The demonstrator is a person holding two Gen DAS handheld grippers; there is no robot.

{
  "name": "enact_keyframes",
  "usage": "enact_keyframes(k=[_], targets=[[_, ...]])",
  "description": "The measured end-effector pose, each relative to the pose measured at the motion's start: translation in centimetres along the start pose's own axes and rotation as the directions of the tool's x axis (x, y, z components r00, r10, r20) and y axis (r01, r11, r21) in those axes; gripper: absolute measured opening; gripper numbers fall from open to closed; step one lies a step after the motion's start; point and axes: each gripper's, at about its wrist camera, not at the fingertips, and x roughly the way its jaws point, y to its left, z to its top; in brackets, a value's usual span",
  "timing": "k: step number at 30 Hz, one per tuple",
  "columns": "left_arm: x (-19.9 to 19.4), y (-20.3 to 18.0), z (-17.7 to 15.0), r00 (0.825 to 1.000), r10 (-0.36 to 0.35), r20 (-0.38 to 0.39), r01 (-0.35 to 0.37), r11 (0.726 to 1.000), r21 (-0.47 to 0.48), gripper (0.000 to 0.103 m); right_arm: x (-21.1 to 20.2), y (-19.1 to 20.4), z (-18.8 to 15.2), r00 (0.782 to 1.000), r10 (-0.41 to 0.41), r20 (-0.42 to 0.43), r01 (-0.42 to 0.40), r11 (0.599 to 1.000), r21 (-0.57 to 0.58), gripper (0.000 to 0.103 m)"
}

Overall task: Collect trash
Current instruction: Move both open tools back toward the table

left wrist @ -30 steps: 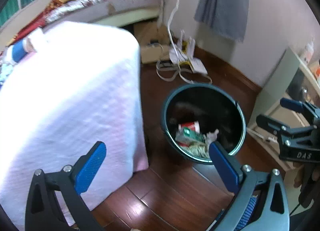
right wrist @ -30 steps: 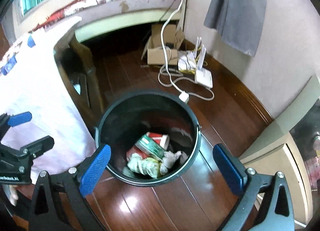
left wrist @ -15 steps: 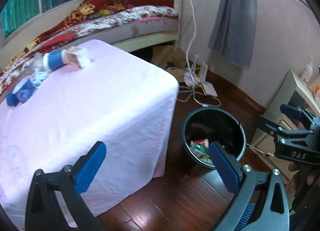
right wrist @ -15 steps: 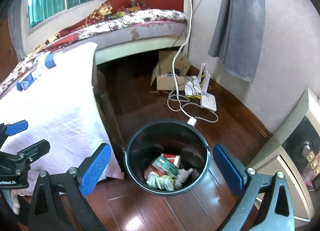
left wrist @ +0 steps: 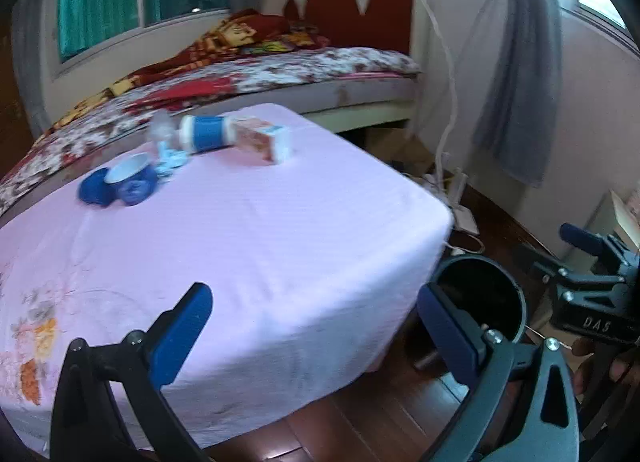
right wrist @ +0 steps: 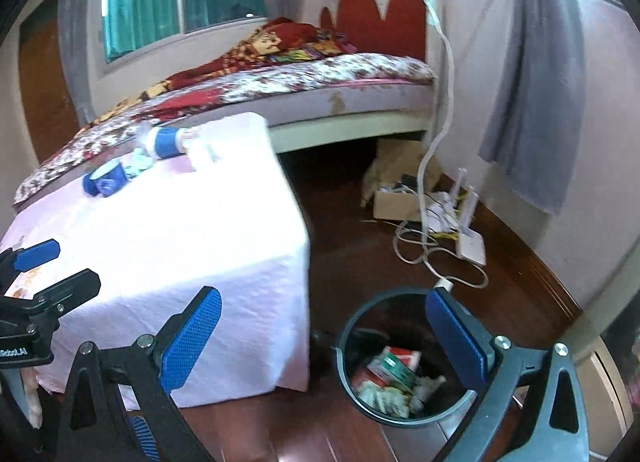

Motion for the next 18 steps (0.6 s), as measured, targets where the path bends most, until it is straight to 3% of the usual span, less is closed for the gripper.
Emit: enact_keyframes(k=[4, 7, 18], targets=[[0.2, 3.4, 0.2, 0.999, 0.036, 0.004, -0.035, 0.999, -0.035, 0.102, 0.1, 2.8, 1.1, 0.994, 0.026, 0.111, -0.025, 1.0, -0.015, 0.103], [0.4, 6.5, 0.4, 0.998, 0.062, 0.014, -0.061, 0.996, -0.071, 0.102, 1.3, 5.4, 2.5, 0.993, 0.106, 0.05, -0.103, 0.993, -0.053, 0.103], [4.4, 16.8, 2.0, 0.977, 0.211, -0.021, -0.211, 0.958, -0.193, 0.102, 7.5, 14.3, 8.2, 0.981, 0.195, -0.013, -0.193, 0.96, -0.202, 0.103]])
